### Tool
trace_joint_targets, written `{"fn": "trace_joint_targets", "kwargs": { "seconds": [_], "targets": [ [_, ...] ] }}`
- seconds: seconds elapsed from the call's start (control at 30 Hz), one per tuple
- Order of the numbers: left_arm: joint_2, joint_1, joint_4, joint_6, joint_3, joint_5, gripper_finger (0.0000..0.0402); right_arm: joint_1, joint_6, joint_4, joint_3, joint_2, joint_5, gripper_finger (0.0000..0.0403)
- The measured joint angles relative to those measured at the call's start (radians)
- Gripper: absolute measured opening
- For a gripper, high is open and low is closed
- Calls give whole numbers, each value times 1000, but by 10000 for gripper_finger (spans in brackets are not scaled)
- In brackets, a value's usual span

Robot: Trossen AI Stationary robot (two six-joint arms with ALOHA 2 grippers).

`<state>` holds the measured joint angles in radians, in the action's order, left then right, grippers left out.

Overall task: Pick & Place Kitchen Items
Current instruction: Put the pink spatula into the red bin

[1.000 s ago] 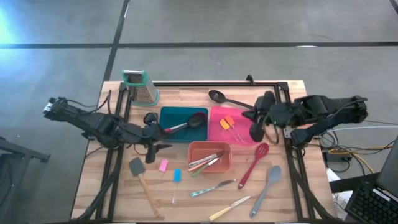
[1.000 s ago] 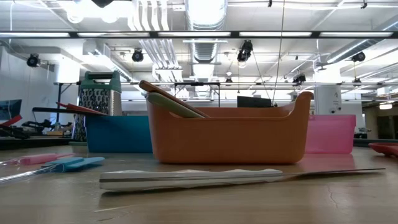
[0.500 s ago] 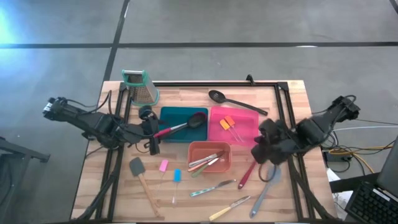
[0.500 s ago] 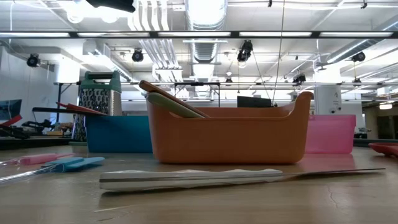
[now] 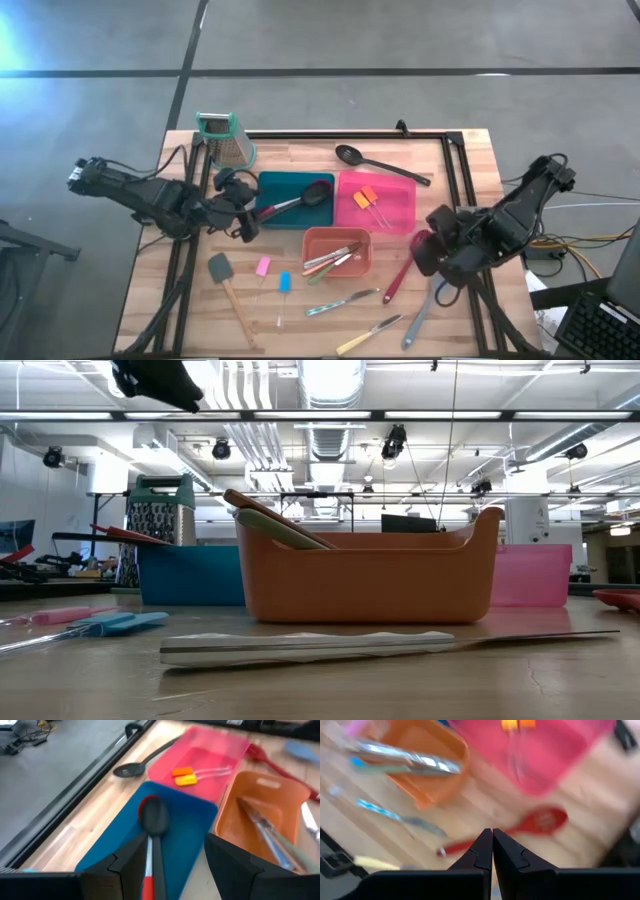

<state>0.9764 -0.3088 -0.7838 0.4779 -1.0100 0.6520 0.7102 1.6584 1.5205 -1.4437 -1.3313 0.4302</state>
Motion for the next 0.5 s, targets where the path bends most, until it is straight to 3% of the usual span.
{"fn": "trace_joint_targets", "kwargs": {
  "seconds": [0.2, 0.5],
  "targets": [
    [0, 2, -3, -24, 0, 16, 204, 52, 243, 23, 23, -63, -191, 8],
    [0, 37, -20, -83, 0, 30, 204, 126, 490, -98, 27, -198, -365, 9]
  ]
}}
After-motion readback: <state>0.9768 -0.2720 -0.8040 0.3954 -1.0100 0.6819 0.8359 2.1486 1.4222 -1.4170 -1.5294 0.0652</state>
